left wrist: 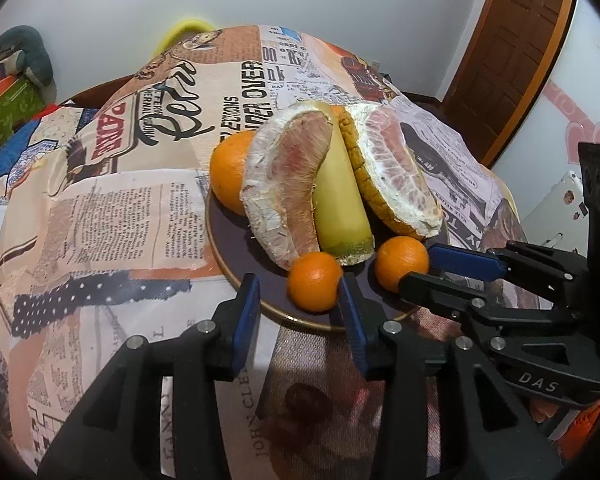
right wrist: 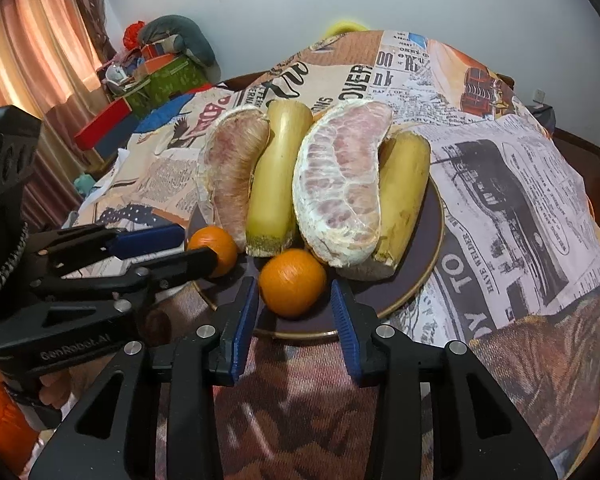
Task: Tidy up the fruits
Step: 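Carry both mandarins to the plate rim and release them there, then move both grippers to the grapes and grasp a grape with each gripper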
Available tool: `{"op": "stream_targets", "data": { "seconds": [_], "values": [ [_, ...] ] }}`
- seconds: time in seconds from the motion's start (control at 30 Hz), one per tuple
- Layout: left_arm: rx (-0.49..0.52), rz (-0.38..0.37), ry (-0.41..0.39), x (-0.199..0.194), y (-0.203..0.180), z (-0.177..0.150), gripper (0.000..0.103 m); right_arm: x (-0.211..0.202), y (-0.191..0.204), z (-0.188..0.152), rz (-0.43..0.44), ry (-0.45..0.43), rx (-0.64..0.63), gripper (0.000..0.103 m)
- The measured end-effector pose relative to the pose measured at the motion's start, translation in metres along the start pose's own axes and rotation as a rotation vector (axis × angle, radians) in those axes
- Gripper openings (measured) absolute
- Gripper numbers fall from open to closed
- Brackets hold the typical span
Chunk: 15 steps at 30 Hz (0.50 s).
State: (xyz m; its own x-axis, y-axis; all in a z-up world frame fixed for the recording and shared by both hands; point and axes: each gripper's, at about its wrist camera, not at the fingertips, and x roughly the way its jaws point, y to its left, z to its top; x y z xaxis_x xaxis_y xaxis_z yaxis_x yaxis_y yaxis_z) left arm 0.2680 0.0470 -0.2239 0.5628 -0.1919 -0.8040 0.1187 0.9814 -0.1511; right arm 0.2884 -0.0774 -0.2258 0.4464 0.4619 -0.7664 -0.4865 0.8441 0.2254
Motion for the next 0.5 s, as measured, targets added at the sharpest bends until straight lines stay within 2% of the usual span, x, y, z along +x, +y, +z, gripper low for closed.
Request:
{"op": "stream_targets", "data": {
  "seconds": [0.23,0.4,0.5],
  "values": [
    [-0.015,0.022,-0.025,-0.023,0.002,-0.005,0.043,-0.013,0.003,-0.003,-0.029,-0.005,-0.010,0.036],
    [-0.033,0.052,-0.032,-0.036,0.008,-0.010,0.048,-0.021,0.009,-0.005,-0.053,-0.026,-0.029,0.045],
    [-0.057,0.070,-0.010,-0.036,0.015,-0.016,0.048,-0.023,0.013,-0.006,-0.060,-0.025,-0.043,0.046]
  ]
}}
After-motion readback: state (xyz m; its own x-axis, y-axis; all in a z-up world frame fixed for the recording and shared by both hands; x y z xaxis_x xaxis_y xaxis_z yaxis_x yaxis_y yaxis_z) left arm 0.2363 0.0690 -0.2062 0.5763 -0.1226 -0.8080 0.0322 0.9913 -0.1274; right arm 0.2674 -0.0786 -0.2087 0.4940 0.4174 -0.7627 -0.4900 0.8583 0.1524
